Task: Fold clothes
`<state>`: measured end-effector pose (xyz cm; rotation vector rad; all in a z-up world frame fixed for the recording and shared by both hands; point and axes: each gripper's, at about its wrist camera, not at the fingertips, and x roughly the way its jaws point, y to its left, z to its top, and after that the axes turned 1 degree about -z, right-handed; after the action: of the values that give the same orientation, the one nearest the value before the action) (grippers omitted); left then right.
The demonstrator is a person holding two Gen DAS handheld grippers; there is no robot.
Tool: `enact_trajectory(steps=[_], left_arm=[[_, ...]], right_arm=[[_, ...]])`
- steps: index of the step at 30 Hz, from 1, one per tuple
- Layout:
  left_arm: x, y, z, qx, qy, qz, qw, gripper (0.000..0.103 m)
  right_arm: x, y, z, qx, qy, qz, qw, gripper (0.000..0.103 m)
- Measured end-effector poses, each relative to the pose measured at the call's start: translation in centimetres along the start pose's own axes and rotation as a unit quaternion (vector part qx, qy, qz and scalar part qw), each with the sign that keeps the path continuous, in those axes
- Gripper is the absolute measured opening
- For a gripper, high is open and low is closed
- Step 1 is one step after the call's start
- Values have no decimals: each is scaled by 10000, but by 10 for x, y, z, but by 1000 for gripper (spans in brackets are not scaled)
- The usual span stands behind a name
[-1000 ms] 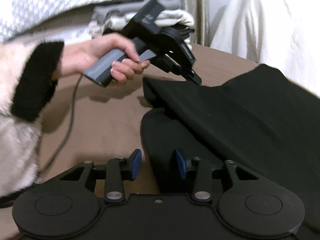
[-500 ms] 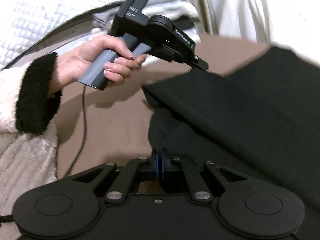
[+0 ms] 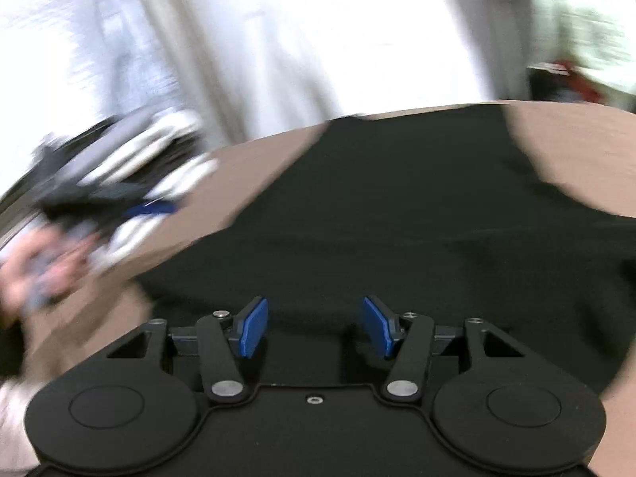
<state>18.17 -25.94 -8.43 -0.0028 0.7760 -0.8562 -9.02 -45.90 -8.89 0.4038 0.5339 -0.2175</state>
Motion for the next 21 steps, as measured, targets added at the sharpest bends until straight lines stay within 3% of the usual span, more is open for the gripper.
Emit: enact_trajectory(steps=[2, 4, 6, 8, 10, 12, 13, 17, 21], left_arm=[[12, -10, -10, 28, 522, 5, 9986, 37], [31, -14, -25, 118, 1208, 435, 9917, 37], [41, -14, -37, 306, 1458, 759, 9859, 39], [39, -14, -33, 297, 1400, 788, 9866, 39], [36, -11, -31, 198, 1354, 835, 9871, 39], [35, -13, -34, 305, 1355, 889, 9863, 39], [35, -15, -35, 358, 1356, 917, 9859, 39], [33, -19, -40, 571, 1358, 1025, 9838, 39], [31, -23, -45, 783, 1359, 1133, 9811, 46]], right_arm=[[-6, -27, 6, 422, -58, -398, 9983, 59], [-2, -47, 6, 834, 64, -618, 9946, 59], [6, -62, 3, 1240, 218, -604, 9902, 59], [17, -75, -1, 1485, 280, -486, 9873, 60], [26, -74, -3, 1342, 53, -523, 9896, 58], [28, -70, 0, 991, -257, -676, 9924, 30], [29, -68, 6, 793, -331, -699, 9938, 8], [7, -54, 20, 92, -954, -877, 9915, 6], [-6, -56, 32, -106, -1058, -1317, 9856, 6]])
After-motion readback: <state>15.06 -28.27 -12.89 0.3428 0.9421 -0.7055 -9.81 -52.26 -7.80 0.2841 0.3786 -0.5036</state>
